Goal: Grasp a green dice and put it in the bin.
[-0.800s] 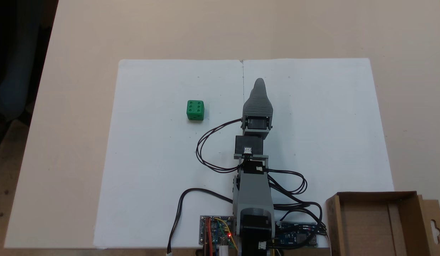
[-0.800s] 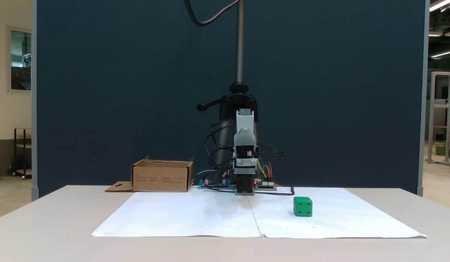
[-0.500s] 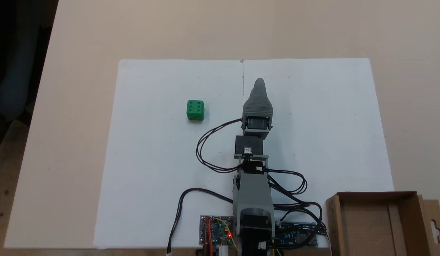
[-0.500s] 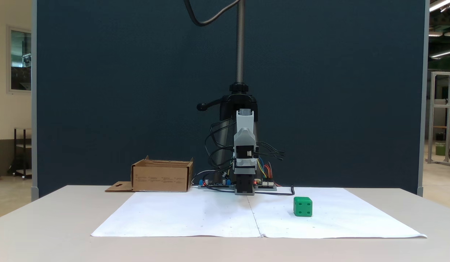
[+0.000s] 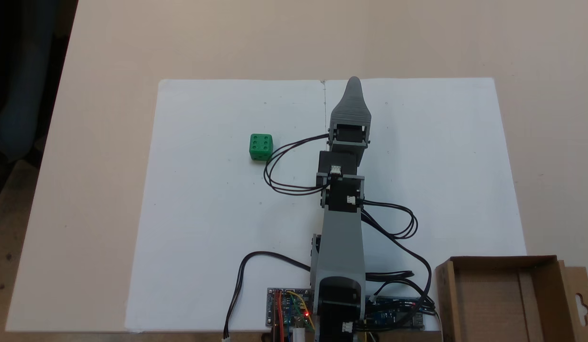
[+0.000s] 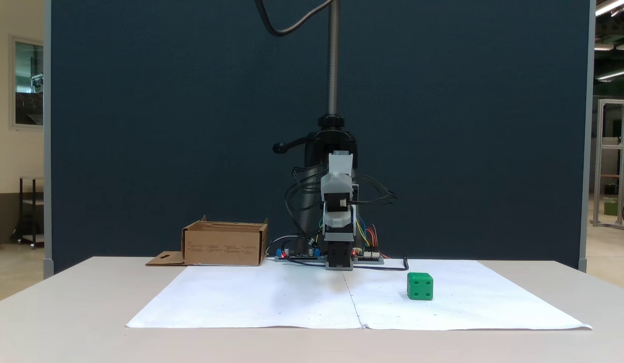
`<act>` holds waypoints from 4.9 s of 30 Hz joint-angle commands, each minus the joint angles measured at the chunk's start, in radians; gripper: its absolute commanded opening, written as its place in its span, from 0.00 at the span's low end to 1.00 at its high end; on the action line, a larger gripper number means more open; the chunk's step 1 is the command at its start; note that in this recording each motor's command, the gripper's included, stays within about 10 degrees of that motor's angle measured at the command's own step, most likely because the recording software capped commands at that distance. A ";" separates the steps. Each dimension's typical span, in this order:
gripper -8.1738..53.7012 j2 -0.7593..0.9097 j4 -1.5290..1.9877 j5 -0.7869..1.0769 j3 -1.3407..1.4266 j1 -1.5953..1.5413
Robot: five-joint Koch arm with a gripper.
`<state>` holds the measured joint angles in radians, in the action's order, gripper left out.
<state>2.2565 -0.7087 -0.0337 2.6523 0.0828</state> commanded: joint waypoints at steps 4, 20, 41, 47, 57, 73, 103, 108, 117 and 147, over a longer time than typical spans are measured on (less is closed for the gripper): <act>0.83 0.080 0.362 0.038 -0.176 0.012; 0.83 -0.166 1.317 -0.252 -0.721 -0.252; 0.83 -0.597 1.908 -0.624 -1.144 -0.546; 0.83 -0.637 1.905 -0.649 -1.169 -0.565; 0.83 -0.713 1.827 -0.647 -1.170 -0.580; 0.83 -0.798 1.721 -0.647 -1.170 -0.583; 0.83 -0.976 1.545 -0.680 -1.170 -0.687; 0.83 -0.996 1.517 -0.680 -1.170 -0.687; 0.83 -1.062 1.502 -0.681 -1.170 -0.687; 0.80 -1.072 1.517 -0.804 -1.170 -0.676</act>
<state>1.1536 0.8145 -0.7440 1.5125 -0.5783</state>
